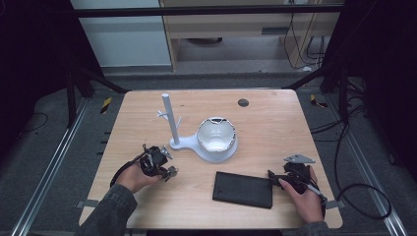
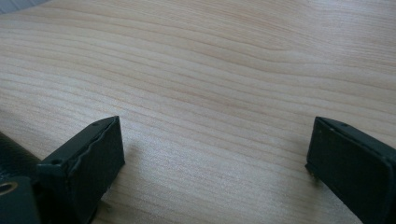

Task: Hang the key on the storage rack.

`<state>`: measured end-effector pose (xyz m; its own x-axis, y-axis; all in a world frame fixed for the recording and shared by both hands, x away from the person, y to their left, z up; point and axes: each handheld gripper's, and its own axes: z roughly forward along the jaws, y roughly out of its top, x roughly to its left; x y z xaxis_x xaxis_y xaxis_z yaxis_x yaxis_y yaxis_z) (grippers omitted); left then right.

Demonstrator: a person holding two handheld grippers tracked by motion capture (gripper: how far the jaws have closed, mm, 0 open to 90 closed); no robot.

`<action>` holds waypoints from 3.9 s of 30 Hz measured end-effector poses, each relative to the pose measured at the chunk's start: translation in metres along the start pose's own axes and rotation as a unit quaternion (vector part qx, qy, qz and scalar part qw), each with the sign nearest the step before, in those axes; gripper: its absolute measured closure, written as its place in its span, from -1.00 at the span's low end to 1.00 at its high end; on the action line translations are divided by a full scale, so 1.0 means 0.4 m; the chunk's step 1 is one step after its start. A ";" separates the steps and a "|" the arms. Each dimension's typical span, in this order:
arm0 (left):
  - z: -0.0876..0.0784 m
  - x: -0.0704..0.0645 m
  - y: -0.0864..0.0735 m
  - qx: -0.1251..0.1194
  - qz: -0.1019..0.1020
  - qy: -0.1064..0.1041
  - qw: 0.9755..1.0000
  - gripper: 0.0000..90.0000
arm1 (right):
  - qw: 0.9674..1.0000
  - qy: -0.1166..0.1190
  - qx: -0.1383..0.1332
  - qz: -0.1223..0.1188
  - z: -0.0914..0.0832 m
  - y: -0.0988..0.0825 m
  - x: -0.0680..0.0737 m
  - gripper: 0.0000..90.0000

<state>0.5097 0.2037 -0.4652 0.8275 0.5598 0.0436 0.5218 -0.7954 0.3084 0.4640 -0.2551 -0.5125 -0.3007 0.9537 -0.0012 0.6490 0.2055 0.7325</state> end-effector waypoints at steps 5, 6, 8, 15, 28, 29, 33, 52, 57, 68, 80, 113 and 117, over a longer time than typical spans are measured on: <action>-0.005 -0.004 0.003 0.017 -0.001 0.011 1.000 0.85 | 1.000 0.000 0.001 0.002 0.000 0.000 0.001 -0.91; -0.006 -0.002 0.003 0.013 -0.004 0.008 1.000 0.85 | 1.000 0.000 0.001 0.000 0.000 0.000 0.000 -0.91; -0.012 -0.004 0.004 0.008 -0.005 0.006 1.000 0.85 | 1.000 0.000 0.001 0.000 0.000 0.000 0.000 -0.91; -0.025 -0.007 -0.002 0.007 -0.009 0.003 1.000 0.87 | 1.000 -0.001 0.001 0.001 0.000 0.000 0.001 -0.91; -0.043 0.009 -0.010 0.002 -0.027 0.002 1.000 0.94 | 1.000 0.000 0.001 0.001 0.000 0.000 0.002 -0.91; -0.050 0.010 -0.009 -0.002 -0.030 -0.004 1.000 0.95 | 1.000 0.000 0.001 0.001 0.000 0.000 0.001 -0.91; -0.079 0.008 -0.004 -0.005 -0.028 0.008 1.000 0.95 | 1.000 0.000 0.001 0.001 0.000 0.000 0.001 -0.91; -0.272 0.012 0.037 -0.030 -0.006 0.027 0.999 0.97 | 1.000 0.000 0.001 0.000 -0.001 -0.001 0.002 -0.91; -0.304 0.013 0.048 -0.042 -0.006 0.028 0.999 0.97 | 1.000 0.000 0.001 0.000 -0.001 -0.001 0.002 -0.91; -0.406 0.018 0.088 -0.077 -0.007 0.035 0.996 0.97 | 1.000 0.002 0.002 0.002 0.001 0.001 0.003 -0.93; -0.481 0.034 0.107 -0.100 -0.017 0.046 0.994 0.97 | 1.000 0.000 0.002 0.001 0.000 0.000 0.004 -0.92; -0.556 0.110 0.188 -0.105 -0.055 0.084 0.989 0.97 | 1.000 -0.001 0.003 0.000 0.001 0.000 0.004 -0.92; -0.553 0.117 0.196 -0.110 -0.061 0.086 0.988 0.97 | 1.000 -0.001 0.003 0.000 0.001 0.000 0.004 -0.92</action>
<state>0.5436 0.2187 -0.2288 0.7035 0.6951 0.1482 0.5424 -0.6598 0.5200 0.4637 -0.2537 -0.5127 -0.2994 0.9541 -0.0036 0.6525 0.2075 0.7288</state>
